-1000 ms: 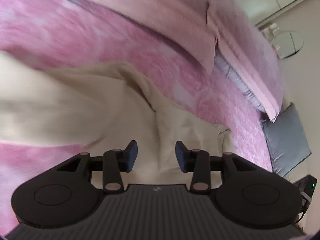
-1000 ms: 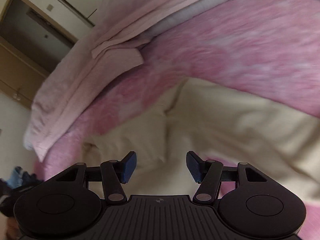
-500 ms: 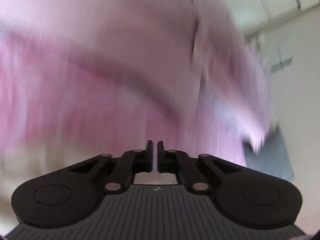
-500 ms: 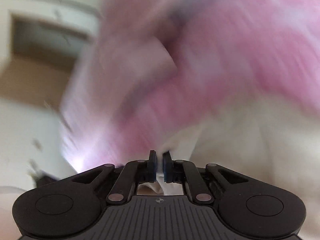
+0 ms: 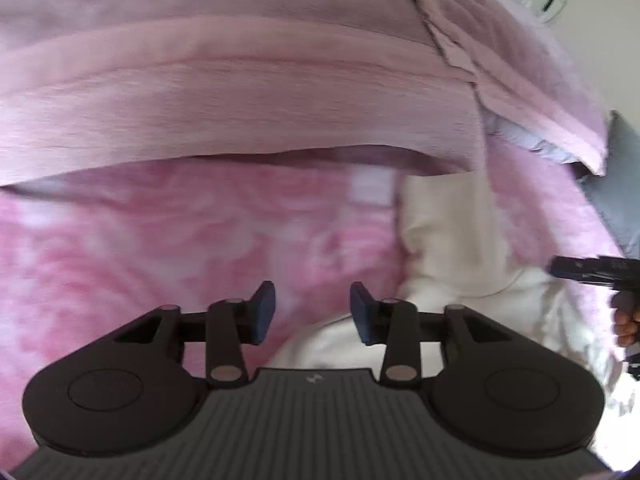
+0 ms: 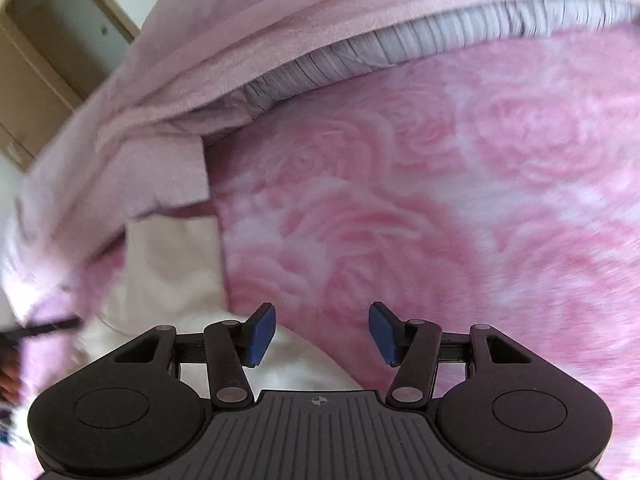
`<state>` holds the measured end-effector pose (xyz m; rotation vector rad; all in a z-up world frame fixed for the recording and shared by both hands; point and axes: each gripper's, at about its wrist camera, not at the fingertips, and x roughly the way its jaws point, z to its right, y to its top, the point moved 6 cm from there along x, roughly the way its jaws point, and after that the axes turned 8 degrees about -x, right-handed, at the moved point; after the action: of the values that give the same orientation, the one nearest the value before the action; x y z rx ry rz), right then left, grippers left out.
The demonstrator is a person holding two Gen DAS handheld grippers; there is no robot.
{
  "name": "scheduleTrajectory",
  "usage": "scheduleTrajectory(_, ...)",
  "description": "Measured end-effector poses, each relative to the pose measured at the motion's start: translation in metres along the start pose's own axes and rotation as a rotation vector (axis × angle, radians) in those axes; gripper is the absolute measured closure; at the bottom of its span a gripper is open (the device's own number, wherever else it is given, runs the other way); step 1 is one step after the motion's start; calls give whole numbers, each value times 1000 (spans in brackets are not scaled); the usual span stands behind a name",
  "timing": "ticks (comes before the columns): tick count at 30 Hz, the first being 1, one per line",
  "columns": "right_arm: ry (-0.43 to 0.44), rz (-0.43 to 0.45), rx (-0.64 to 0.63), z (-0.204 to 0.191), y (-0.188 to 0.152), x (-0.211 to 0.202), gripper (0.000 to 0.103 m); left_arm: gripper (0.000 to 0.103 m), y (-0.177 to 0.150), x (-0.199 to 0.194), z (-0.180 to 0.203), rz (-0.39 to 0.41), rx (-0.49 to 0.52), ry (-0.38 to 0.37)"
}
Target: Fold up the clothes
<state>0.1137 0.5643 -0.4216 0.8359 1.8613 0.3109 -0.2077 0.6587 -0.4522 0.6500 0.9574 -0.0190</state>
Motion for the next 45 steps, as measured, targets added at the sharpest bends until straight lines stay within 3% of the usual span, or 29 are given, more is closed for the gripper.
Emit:
scheduleTrajectory(5,119,31,68,-18,27,20,48,66,17,27,35,-43,-34,-165)
scheduleTrajectory(7,157,16,50,-34,36,29,48,66,21,44,46,-75,-48,-194)
scheduleTrajectory(9,190,-37,39,-47,36,45,48,72,24,62,54,-107,-51,-199)
scheduleTrajectory(10,205,-69,35,-53,35,53,48,80,24,69,56,-110,-46,-190)
scheduleTrajectory(11,213,-84,25,-58,35,59,48,95,25,73,56,-105,-48,-185)
scheduleTrajectory(12,215,-84,11,-62,36,62,63,98,27,74,55,-103,-59,-198)
scheduleTrajectory(13,222,-97,7,-64,37,66,102,98,28,73,55,-98,-67,-212)
scheduleTrajectory(16,203,-97,-63,-72,40,72,101,99,35,71,63,-40,12,-196)
scheduleTrajectory(19,188,21,-111,-75,49,57,102,98,46,58,68,67,60,-223)
scheduleTrajectory(21,185,112,-122,-74,54,45,102,95,47,65,68,84,102,-182)
scheduleTrajectory(23,115,73,-136,-70,49,57,102,88,43,80,70,59,167,-94)
scheduleTrajectory(26,49,20,-122,-65,43,72,100,85,42,85,70,67,193,-45)
scheduleTrajectory(27,45,25,-93,-63,45,69,90,84,45,77,64,97,159,-30)
scheduleTrajectory(28,27,40,-65,-61,49,62,67,83,49,69,58,127,126,-16)
scheduleTrajectory(29,-5,80,-45,-57,52,51,58,84,50,58,50,148,95,-5)
scheduleTrajectory(31,-72,163,-16,-47,55,24,54,87,46,29,25,161,39,8)
scheduleTrajectory(32,-89,172,-10,-42,53,10,54,94,44,15,13,167,11,15)
scheduleTrajectory(34,-95,151,-58,-42,36,-15,55,99,33,-13,-6,169,-13,24)
scheduleTrajectory(37,-101,88,-160,-46,0,-48,57,99,-21,-41,-6,99,120,30)
scheduleTrajectory(39,-144,6,-223,-47,-37,-55,59,98,-66,-43,-16,15,202,116)
scheduleTrajectory(40,-194,-23,-237,-41,-56,-60,59,97,-83,-50,-31,7,201,160)
scheduleTrajectory(42,-314,-46,-254,-17,-90,-80,59,99,-102,-71,-60,64,142,202)
scheduleTrajectory(45,-504,-20,-159,25,-123,-133,59,100,-106,-103,-87,133,18,352)
